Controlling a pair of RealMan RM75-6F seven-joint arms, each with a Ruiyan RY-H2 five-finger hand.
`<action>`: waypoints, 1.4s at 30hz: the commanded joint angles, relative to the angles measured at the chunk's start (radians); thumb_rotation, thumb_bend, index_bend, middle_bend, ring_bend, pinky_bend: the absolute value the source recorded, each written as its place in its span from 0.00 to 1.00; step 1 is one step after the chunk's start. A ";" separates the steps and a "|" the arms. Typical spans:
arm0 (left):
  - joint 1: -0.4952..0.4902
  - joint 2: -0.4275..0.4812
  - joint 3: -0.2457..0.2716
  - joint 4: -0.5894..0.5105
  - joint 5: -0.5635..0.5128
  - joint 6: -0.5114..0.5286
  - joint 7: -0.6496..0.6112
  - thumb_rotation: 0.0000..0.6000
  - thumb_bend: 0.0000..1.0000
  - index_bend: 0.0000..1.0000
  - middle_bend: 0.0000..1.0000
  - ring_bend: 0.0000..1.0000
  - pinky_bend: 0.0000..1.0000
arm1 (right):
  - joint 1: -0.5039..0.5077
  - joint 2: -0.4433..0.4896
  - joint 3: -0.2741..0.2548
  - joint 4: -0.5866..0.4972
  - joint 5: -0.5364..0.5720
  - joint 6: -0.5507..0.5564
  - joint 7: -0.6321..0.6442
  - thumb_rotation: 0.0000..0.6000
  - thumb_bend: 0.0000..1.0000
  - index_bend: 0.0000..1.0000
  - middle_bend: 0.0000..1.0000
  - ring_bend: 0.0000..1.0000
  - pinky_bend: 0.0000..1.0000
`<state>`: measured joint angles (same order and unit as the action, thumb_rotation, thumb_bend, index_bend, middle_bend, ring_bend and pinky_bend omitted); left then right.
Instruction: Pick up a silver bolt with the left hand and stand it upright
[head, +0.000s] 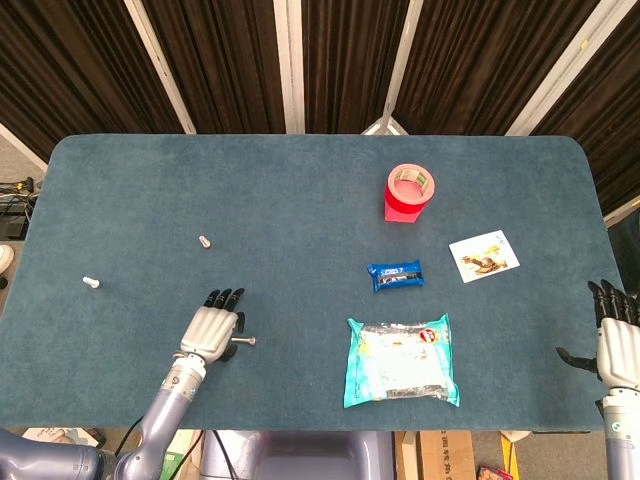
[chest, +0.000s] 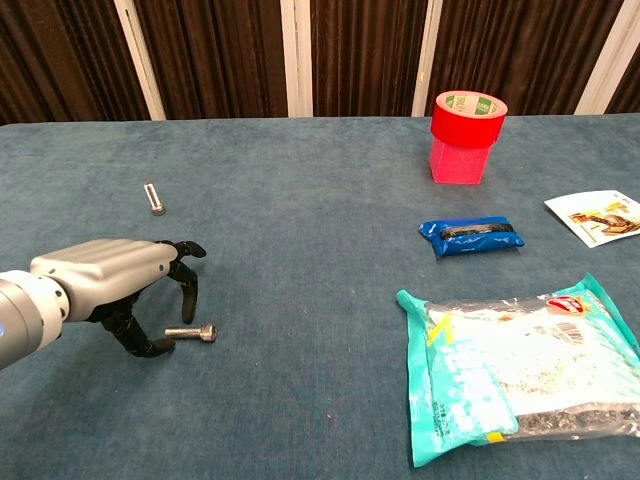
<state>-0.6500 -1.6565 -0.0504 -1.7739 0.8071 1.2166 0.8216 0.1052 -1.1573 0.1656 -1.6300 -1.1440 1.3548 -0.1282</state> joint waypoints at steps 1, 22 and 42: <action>-0.002 0.003 -0.001 0.004 -0.005 -0.004 -0.001 1.00 0.46 0.48 0.01 0.00 0.00 | 0.001 -0.001 0.001 0.001 0.002 -0.001 0.001 1.00 0.00 0.10 0.00 0.00 0.00; -0.005 -0.005 0.004 0.027 0.009 -0.016 -0.020 1.00 0.48 0.52 0.03 0.00 0.00 | 0.002 -0.012 0.007 0.008 0.014 0.000 -0.003 1.00 0.00 0.10 0.00 0.00 0.00; -0.005 -0.006 0.007 0.033 0.019 -0.023 -0.033 1.00 0.50 0.53 0.04 0.00 0.00 | 0.002 -0.013 0.010 0.007 0.021 -0.001 -0.003 1.00 0.00 0.10 0.00 0.00 0.00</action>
<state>-0.6547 -1.6622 -0.0432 -1.7414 0.8260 1.1935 0.7885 0.1072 -1.1699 0.1752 -1.6228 -1.1235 1.3533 -0.1313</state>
